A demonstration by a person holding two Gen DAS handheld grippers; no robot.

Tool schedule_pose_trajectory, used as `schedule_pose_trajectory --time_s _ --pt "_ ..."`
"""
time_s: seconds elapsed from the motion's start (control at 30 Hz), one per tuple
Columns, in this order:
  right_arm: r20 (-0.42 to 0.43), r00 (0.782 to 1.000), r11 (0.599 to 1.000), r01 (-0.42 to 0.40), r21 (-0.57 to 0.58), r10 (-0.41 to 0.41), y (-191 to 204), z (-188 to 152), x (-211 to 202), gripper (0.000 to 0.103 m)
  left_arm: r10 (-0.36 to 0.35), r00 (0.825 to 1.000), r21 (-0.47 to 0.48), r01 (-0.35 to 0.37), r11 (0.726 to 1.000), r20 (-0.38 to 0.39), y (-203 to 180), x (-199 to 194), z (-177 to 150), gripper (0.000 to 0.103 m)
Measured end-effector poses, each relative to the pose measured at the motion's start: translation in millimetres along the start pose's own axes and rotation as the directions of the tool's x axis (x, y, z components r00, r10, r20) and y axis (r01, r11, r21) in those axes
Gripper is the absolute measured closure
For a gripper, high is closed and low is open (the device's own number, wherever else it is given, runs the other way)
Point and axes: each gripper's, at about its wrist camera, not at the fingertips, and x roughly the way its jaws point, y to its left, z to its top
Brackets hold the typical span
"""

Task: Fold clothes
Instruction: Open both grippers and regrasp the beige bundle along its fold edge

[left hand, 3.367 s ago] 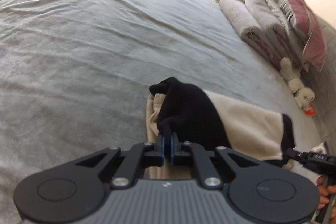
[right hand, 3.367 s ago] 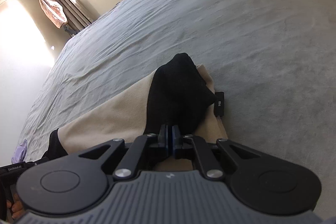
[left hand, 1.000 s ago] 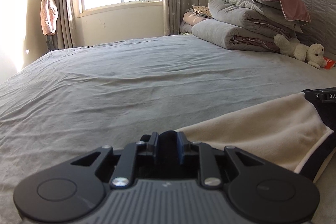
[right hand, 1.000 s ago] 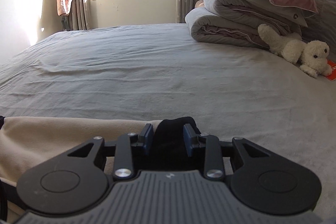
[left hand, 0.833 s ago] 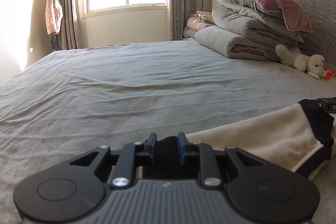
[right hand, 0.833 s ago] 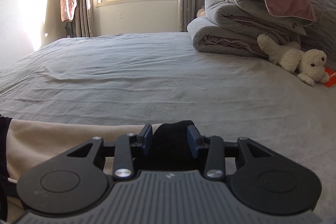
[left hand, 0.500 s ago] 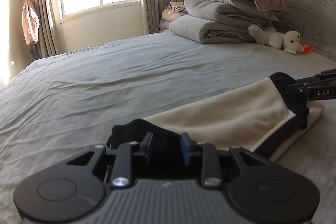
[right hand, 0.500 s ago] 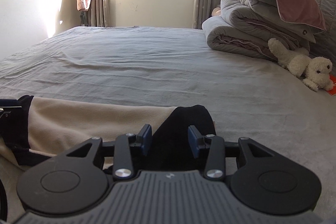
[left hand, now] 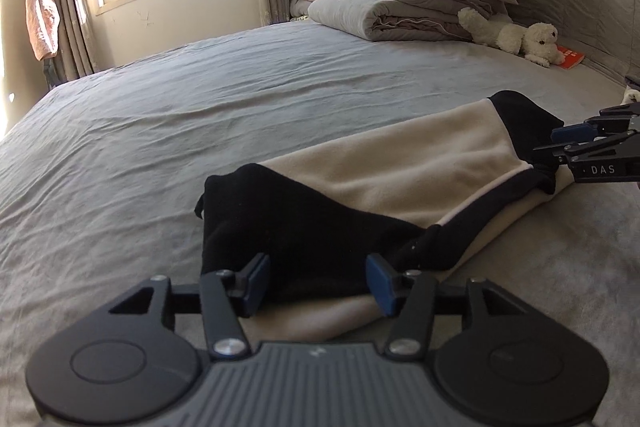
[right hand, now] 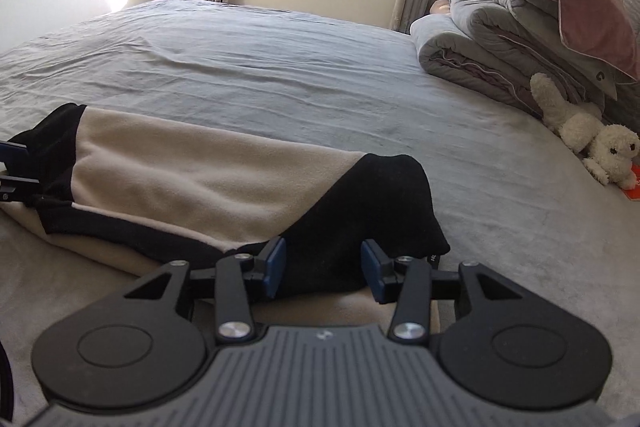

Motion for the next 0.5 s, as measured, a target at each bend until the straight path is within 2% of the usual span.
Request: schedule_pose_trajectory --time_s 0.17,0.3,0.37,0.5 --pt "0.002 1.000 1.000 -0.022 0.021 0.022 4 7 -14 0.053 -0.061 0.998 -0.162 0.055 0.985 -0.033 26 -15 3 0.036" --pt "0.031 0.997 0.997 -0.071 0.027 0.071 12 13 -26 0.052 -0.163 0.985 -0.379 0.132 0.916 -0.052 61 -20 1 0.032" --pt "0.042 0.995 0.995 -0.095 0.031 0.093 16 17 -30 0.052 -0.181 0.982 -0.448 0.140 0.883 -0.051 74 -19 0 0.032" --pt "0.047 0.990 0.991 -0.134 0.020 0.133 30 24 -31 0.052 -0.195 0.979 -0.534 0.132 0.835 -0.063 91 -7 -1 0.032"
